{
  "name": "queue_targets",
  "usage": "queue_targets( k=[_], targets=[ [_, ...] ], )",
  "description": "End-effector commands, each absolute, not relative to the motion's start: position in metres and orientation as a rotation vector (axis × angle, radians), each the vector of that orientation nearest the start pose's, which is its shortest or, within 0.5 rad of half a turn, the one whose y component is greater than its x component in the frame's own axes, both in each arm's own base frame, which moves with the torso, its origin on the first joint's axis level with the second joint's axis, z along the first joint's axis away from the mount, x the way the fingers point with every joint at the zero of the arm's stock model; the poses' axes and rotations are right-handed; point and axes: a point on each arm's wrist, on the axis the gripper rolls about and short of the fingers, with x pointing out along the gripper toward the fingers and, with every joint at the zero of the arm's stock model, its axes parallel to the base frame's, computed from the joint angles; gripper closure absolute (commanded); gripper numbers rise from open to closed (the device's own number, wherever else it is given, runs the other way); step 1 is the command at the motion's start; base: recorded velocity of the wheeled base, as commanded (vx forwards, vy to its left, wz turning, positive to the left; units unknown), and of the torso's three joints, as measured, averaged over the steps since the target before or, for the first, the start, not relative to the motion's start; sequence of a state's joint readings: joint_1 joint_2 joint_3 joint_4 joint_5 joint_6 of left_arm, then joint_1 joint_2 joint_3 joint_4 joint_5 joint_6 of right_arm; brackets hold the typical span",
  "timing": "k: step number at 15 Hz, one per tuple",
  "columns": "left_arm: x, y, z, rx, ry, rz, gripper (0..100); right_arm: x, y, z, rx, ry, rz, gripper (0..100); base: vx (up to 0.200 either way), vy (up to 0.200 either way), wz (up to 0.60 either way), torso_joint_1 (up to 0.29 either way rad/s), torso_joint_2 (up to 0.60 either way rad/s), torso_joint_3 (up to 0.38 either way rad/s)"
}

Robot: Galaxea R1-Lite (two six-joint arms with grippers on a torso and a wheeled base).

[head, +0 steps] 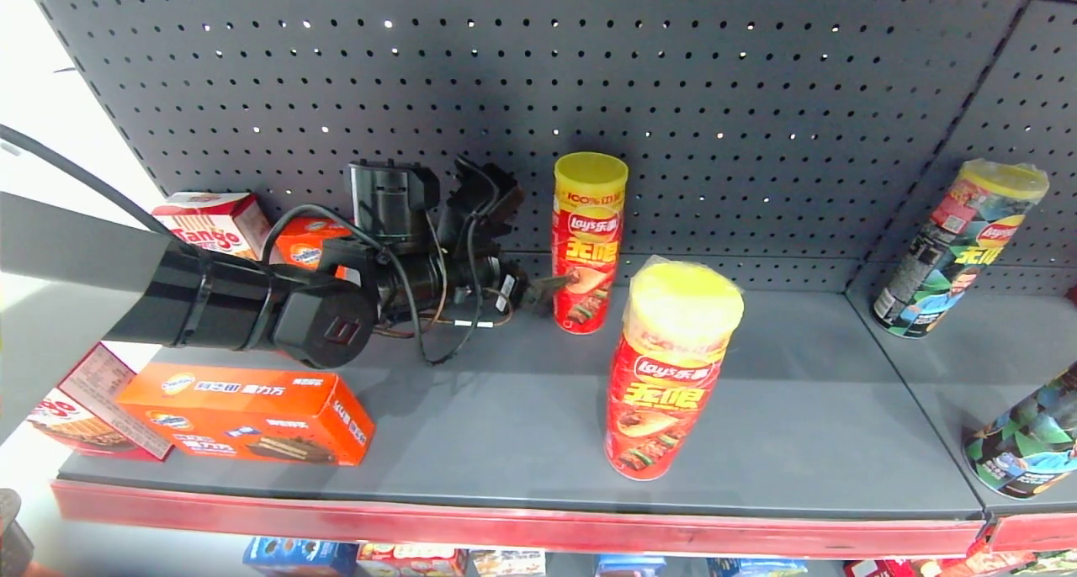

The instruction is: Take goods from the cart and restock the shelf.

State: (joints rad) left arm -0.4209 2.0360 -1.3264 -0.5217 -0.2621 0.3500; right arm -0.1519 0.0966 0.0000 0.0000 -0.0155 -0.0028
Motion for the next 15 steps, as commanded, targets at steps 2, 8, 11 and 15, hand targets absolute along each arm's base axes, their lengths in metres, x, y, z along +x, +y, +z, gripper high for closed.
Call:
queue_targets(
  k=[2,8,11,15],
  targets=[
    [0.376,-0.173,0.189,0.358,0.087,-0.676,0,-0.015,0.002,0.077,0.004,0.098,-0.167,0,0.0,0.0,0.0,0.0,0.0,0.0],
    [0.371,-0.163,0.183,0.378,0.09,-0.591,0,-0.015,0.002,0.077,0.005,0.098,-0.167,0,0.0,0.0,0.0,0.0,0.0,0.0],
    [0.38,-0.167,0.185,0.415,0.071,-0.53,0,-0.015,0.002,0.077,0.004,0.098,-0.167,0,0.0,0.0,0.0,0.0,0.0,0.0],
    [0.385,-0.174,0.185,0.417,0.057,-0.526,0,-0.015,0.002,0.077,0.004,0.098,-0.167,0,0.0,0.0,0.0,0.0,0.0,0.0]
  ],
)
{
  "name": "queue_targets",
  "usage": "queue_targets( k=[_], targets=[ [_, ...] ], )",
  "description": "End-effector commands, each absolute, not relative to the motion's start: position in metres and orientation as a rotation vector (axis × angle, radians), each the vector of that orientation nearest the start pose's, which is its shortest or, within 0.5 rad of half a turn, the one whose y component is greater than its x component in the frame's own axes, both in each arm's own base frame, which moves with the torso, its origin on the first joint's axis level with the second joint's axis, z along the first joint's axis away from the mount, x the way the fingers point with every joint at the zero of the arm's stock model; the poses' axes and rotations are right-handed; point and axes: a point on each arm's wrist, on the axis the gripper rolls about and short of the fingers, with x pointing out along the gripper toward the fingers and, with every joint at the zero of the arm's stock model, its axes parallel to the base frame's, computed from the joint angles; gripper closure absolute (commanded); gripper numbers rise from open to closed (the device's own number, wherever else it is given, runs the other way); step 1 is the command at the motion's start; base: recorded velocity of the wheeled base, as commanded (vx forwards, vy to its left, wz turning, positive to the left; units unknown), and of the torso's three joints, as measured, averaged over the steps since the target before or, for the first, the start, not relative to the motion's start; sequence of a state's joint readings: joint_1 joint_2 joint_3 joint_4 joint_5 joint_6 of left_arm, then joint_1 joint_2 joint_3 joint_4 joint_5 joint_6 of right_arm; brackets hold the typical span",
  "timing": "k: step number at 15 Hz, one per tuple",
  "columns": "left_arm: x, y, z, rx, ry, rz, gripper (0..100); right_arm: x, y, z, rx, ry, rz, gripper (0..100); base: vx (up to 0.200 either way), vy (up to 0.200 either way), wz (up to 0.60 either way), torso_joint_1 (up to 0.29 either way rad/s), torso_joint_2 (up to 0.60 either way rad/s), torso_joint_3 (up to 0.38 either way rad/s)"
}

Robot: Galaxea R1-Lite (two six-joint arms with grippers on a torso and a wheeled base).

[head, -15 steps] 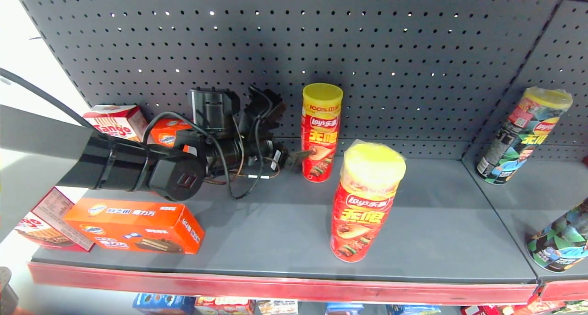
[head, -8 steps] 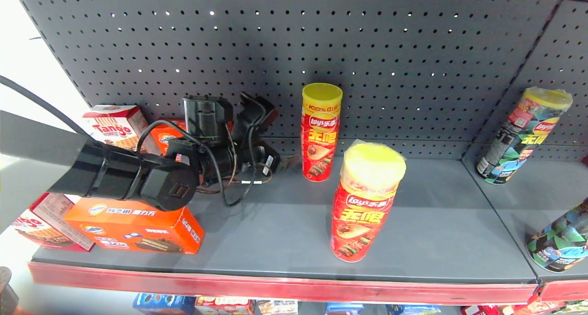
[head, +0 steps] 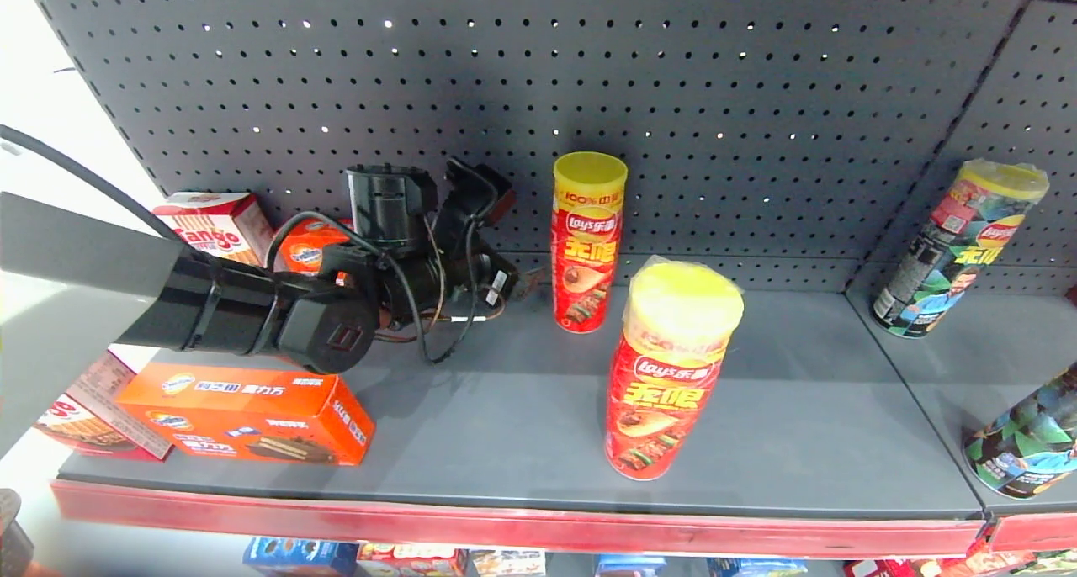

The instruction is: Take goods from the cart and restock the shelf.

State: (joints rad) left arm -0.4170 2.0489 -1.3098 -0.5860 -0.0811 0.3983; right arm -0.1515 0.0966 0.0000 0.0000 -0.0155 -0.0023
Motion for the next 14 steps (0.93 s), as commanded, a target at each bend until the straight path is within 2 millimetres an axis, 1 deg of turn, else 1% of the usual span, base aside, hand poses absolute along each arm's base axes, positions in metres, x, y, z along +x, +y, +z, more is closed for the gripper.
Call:
queue_targets(
  k=[1,5,9,14],
  targets=[
    [0.385,-0.176,0.183,0.416,0.06,-0.531,0,-0.015,0.002,0.077,0.004,0.098,-0.167,0,0.0,0.0,0.0,0.0,0.0,0.0],
    [0.385,-0.191,0.184,0.418,0.045,-0.56,0,-0.015,0.002,0.077,0.004,0.098,-0.167,0,0.0,0.0,0.0,0.0,0.0,0.0],
    [0.384,-0.199,0.187,0.417,0.031,-0.573,0,-0.015,0.002,0.077,0.004,0.098,-0.167,0,0.0,0.0,0.0,0.0,0.0,0.0],
    [0.382,-0.198,0.186,0.415,0.032,-0.573,0,-0.015,0.002,0.077,0.004,0.098,-0.167,0,0.0,0.0,0.0,0.0,0.0,0.0]
  ],
)
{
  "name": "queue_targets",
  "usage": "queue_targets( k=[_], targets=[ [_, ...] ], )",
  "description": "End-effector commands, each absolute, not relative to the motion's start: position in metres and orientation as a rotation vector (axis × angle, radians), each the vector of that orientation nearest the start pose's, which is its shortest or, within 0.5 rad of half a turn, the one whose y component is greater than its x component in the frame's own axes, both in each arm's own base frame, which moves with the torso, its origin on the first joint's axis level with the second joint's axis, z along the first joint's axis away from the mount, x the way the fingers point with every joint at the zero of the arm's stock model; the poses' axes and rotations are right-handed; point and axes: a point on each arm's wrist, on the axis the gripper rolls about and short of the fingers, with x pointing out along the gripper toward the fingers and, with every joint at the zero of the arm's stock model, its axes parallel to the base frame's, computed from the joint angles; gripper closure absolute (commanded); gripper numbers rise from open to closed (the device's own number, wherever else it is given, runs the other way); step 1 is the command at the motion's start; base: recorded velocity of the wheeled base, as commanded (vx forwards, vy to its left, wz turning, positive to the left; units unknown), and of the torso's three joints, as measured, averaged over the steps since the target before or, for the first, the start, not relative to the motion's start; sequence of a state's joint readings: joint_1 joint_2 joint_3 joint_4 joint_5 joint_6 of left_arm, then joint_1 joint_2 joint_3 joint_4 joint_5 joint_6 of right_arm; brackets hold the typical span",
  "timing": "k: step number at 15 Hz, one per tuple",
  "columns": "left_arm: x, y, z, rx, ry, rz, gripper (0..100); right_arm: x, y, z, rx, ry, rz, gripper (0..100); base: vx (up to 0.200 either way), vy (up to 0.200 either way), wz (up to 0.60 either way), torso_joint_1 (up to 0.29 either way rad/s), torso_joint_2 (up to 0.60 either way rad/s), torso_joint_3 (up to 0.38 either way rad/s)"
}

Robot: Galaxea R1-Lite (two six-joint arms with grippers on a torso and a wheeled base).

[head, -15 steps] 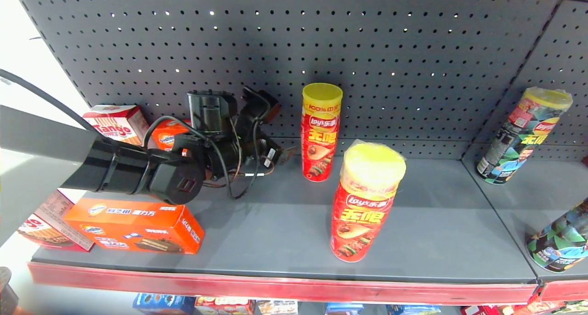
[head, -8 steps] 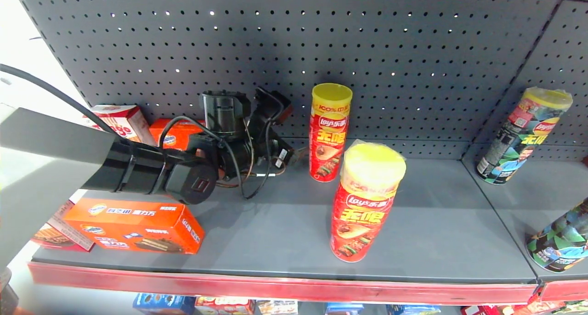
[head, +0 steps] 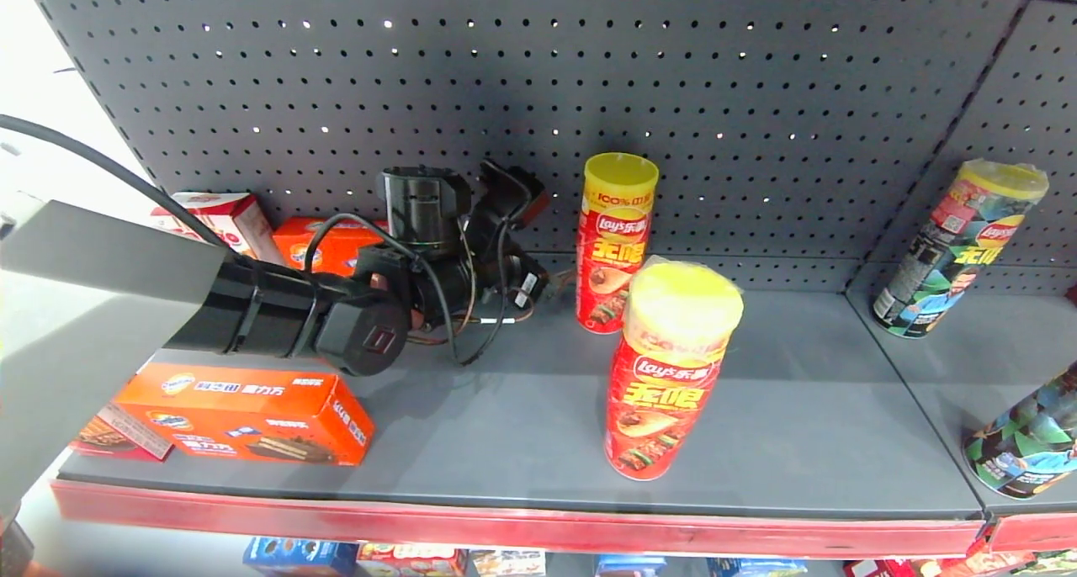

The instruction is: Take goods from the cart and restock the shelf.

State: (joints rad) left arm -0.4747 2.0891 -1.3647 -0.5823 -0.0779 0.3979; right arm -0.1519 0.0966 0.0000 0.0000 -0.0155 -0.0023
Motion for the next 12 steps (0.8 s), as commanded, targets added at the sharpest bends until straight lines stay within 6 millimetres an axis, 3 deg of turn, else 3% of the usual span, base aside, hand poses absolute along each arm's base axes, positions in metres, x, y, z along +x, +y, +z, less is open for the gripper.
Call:
queue_targets(
  k=[1,5,6,9,10,11,12],
  targets=[
    [0.382,-0.195,0.186,0.416,0.036,-0.561,0,-0.015,0.002,0.077,0.004,0.098,-0.167,0,0.0,0.0,0.0,0.0,0.0,0.0],
    [0.356,-0.184,0.21,0.398,0.017,-0.512,0,-0.015,0.002,0.077,0.004,0.098,-0.167,0,0.0,0.0,0.0,0.0,0.0,0.0],
    [0.341,-0.18,0.214,0.404,0.025,-0.493,0,-0.015,0.002,0.077,0.004,0.098,-0.167,0,0.0,0.0,0.0,0.0,0.0,0.0],
    [0.32,-0.171,0.22,0.407,0.024,-0.432,0,-0.015,0.002,0.077,0.004,0.098,-0.167,0,0.0,0.0,0.0,0.0,0.0,0.0],
    [0.301,-0.171,0.228,0.388,-0.018,-0.414,0,-0.015,0.002,0.077,0.004,0.098,-0.167,0,0.0,0.0,0.0,0.0,0.0,0.0],
    [0.301,-0.171,0.228,0.388,-0.018,-0.414,0,-0.015,0.002,0.077,0.004,0.098,-0.167,0,0.0,0.0,0.0,0.0,0.0,0.0],
    [0.282,-0.162,0.231,0.379,-0.047,-0.407,0,-0.015,0.002,0.077,0.004,0.098,-0.167,0,0.0,0.0,0.0,0.0,0.0,0.0]
  ],
)
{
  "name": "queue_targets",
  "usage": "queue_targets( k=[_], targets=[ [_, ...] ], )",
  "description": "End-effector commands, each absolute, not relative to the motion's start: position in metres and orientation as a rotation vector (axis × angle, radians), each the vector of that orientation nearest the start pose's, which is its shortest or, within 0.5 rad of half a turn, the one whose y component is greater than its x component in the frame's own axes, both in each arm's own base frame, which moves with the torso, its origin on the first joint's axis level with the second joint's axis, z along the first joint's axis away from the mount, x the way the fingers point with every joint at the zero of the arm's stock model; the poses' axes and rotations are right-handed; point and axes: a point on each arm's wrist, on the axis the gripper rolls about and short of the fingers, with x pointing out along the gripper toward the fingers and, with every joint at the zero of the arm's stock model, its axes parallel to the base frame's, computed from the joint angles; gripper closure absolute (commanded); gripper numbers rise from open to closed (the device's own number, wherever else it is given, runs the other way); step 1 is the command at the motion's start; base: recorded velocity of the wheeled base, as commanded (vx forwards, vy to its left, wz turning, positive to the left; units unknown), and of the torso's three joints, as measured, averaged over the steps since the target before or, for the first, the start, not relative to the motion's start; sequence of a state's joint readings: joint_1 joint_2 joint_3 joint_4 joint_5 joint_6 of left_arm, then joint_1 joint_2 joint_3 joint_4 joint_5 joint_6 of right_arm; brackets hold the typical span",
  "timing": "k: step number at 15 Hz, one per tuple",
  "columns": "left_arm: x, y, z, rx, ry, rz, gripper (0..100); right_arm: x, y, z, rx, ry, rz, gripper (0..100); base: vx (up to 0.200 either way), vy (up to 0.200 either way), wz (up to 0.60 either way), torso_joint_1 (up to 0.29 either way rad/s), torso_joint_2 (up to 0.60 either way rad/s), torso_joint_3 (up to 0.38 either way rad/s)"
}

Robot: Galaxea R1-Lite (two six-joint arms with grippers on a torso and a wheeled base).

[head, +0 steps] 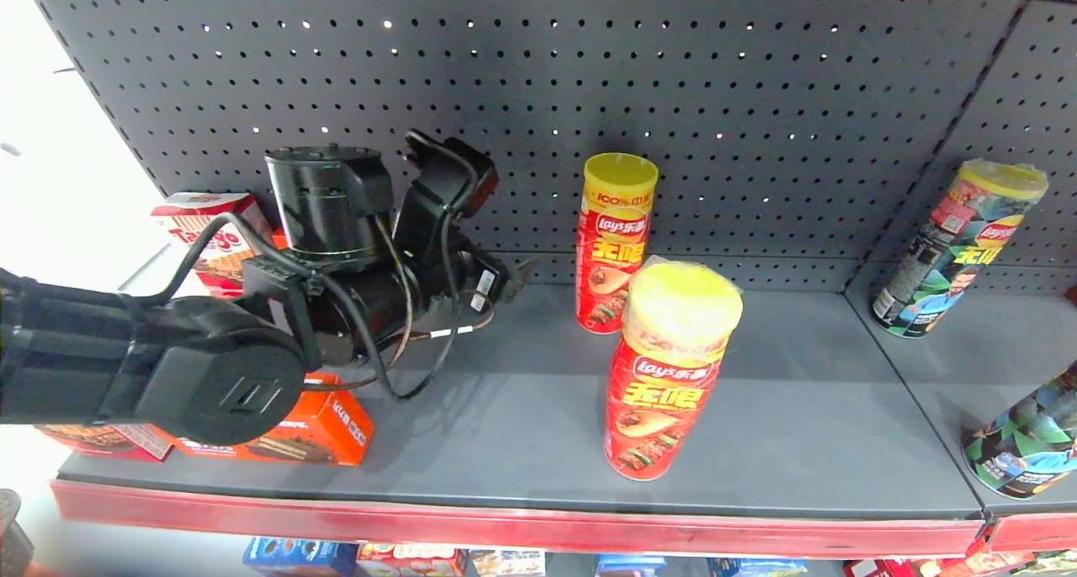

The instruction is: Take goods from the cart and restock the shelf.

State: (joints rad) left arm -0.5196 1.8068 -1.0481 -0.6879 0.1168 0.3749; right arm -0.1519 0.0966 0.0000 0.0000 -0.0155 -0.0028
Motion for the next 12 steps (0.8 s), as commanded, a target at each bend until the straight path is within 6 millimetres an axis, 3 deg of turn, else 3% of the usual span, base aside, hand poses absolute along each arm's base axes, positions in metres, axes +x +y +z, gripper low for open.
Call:
queue_targets(
  k=[1,5,12],
  targets=[
    [0.267,-0.154,0.234,0.368,-0.089,-0.401,0,-0.015,0.002,0.077,0.004,0.098,-0.167,0,0.0,0.0,0.0,0.0,0.0,0.0],
    [0.254,-0.147,0.246,0.349,-0.149,-0.395,0,-0.015,0.002,0.077,0.004,0.098,-0.164,0,0.0,0.0,0.0,0.0,0.0,0.0],
    [0.246,-0.15,0.23,0.355,-0.131,-0.419,0,-0.015,0.002,0.077,-0.003,0.094,-0.168,0,0.0,0.0,0.0,0.0,0.0,0.0]
  ],
)
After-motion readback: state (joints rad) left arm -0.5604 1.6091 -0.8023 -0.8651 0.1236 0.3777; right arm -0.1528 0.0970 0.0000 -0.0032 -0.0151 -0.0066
